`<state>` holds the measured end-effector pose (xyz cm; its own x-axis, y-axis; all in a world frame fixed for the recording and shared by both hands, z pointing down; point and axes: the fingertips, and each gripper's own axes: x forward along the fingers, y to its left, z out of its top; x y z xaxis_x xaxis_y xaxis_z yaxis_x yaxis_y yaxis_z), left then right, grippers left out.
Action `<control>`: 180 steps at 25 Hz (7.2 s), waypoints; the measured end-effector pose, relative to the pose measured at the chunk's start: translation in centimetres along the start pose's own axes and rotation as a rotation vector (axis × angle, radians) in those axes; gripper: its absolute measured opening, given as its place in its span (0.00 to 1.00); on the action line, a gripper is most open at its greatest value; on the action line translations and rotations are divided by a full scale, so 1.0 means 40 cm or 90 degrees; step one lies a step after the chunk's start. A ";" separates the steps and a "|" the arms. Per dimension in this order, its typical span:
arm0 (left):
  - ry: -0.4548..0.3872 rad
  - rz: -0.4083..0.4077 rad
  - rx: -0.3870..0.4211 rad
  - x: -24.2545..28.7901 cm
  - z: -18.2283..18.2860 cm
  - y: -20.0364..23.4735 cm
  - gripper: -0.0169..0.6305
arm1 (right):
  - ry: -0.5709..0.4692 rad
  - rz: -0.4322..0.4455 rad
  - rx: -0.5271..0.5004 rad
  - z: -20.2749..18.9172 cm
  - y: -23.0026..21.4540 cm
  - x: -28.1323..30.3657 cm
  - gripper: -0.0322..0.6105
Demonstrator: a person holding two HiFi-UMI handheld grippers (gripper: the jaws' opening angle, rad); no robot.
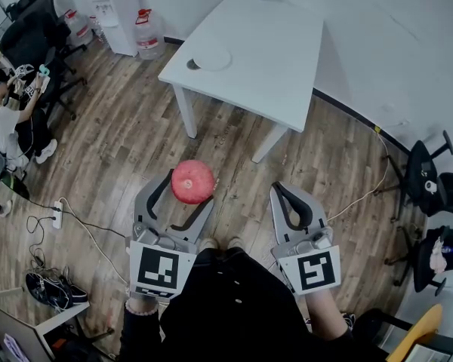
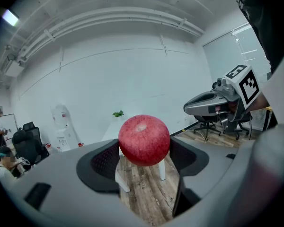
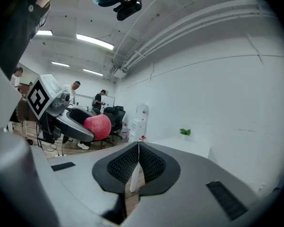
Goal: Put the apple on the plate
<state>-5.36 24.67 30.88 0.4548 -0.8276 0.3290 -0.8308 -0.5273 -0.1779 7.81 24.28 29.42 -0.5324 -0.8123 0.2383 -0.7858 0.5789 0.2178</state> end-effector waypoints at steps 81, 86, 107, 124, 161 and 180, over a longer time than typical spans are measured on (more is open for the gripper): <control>-0.017 0.081 -0.009 0.427 0.134 0.303 0.56 | -0.024 0.095 -0.025 0.054 -0.302 0.499 0.11; -0.017 0.090 -0.014 0.474 0.144 0.315 0.56 | -0.040 0.109 -0.031 0.065 -0.339 0.547 0.11; 0.000 0.133 -0.030 0.607 0.161 0.339 0.56 | -0.052 0.129 -0.023 0.027 -0.475 0.628 0.11; -0.002 0.126 0.002 0.597 0.187 0.304 0.56 | -0.059 0.124 -0.009 0.012 -0.483 0.585 0.11; -0.026 0.042 0.044 0.871 0.165 0.527 0.56 | -0.014 0.037 -0.006 0.029 -0.601 0.821 0.11; -0.019 -0.004 0.031 1.142 0.056 0.693 0.56 | 0.066 0.017 0.025 -0.034 -0.641 1.014 0.11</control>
<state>-6.88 -28.19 38.89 0.4706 -0.8290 0.3021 -0.8117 -0.5410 -0.2203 6.79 -23.40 34.80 -0.5201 -0.7836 0.3399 -0.7841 0.5958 0.1737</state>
